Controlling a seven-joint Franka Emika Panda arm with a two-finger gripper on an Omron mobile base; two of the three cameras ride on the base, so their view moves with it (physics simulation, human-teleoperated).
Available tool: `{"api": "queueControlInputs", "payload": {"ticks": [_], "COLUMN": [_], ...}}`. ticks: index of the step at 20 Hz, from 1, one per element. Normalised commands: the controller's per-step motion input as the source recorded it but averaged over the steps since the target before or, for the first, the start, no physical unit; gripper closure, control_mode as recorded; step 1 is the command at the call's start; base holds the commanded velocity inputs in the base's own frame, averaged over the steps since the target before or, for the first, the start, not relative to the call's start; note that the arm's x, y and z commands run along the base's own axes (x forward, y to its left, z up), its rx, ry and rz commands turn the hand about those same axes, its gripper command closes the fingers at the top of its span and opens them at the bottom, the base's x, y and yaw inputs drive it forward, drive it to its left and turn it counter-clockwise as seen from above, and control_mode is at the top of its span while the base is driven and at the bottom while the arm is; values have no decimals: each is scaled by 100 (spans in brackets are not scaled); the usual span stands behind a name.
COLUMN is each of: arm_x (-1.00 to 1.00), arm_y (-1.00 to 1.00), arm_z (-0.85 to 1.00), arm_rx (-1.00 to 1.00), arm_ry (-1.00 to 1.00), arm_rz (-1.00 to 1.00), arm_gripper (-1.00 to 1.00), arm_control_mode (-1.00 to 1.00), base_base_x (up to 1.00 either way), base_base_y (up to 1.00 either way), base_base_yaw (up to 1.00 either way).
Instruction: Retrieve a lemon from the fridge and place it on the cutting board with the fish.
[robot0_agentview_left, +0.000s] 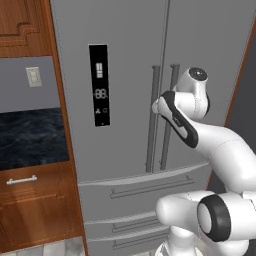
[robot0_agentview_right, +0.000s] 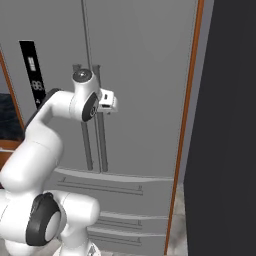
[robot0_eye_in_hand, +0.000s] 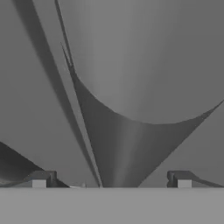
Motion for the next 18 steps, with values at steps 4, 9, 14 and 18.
{"api": "queueControlInputs", "payload": {"ticks": [4, 9, 14, 18], "arm_x": [31, 25, 52, 31], "arm_y": [0, 0, -9, 0], "arm_z": [-14, -9, -8, -2], "arm_rx": [0, 0, 0, 0], "arm_ry": [-17, -20, -12, -8], "arm_rz": [0, 0, 0, 0], "arm_gripper": [-100, -100, -100, 100], "arm_control_mode": [-100, -100, -100, -100], "base_base_x": [0, 0, 0, 0], "base_base_y": [0, 0, 0, 0], "base_base_yaw": [0, 0, 0, 0]}}
